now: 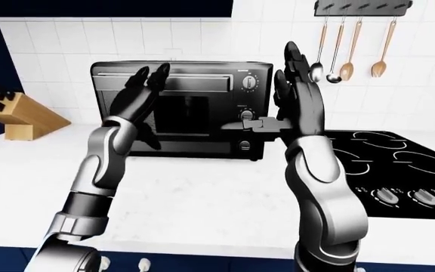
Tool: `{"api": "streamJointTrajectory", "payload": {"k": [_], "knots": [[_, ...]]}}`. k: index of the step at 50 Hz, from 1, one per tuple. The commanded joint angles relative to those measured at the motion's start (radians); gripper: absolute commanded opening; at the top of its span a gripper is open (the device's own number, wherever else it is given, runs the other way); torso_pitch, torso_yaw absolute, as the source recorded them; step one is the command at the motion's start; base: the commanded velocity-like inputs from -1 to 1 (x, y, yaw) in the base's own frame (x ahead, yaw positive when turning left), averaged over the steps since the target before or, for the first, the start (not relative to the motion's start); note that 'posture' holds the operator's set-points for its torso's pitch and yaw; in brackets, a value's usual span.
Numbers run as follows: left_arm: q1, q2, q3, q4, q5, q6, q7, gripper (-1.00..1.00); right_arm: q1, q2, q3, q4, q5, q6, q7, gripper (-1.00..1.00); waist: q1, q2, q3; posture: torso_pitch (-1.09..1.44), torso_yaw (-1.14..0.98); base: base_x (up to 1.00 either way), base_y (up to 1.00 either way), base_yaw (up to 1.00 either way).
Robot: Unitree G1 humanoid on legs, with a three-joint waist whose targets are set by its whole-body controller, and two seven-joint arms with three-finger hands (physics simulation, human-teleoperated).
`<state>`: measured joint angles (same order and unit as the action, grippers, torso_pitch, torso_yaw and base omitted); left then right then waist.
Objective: Open the toaster oven door.
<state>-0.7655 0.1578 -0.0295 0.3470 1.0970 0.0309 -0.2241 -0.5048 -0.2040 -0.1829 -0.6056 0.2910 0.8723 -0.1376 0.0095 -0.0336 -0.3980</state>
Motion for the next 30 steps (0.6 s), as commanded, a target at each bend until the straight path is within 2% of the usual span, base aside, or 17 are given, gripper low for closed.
{"api": "streamJointTrajectory", "payload": {"k": [1,16,30], "knots": [[-0.042,0.007,0.004,-0.009,0.010,-0.019,0.018,1.00,-0.027,-0.007,-0.006,-0.014,-0.003,-0.029,0.001,1.00,0.000,-0.001,-0.001,-0.61,0.00,0.00,0.00,0.00],[-0.110,0.029,0.001,0.164,0.045,-0.061,0.039,1.00,-0.020,0.000,0.001,-0.004,-0.010,-0.046,0.000,1.00,-0.002,0.000,-0.001,-0.61,0.00,0.00,0.00,0.00],[-0.111,0.024,0.000,0.169,0.057,-0.064,0.020,1.00,-0.017,0.004,0.001,-0.006,-0.014,-0.046,0.001,1.00,-0.004,0.003,-0.001,-0.61,0.00,0.00,0.00,0.00]]}}
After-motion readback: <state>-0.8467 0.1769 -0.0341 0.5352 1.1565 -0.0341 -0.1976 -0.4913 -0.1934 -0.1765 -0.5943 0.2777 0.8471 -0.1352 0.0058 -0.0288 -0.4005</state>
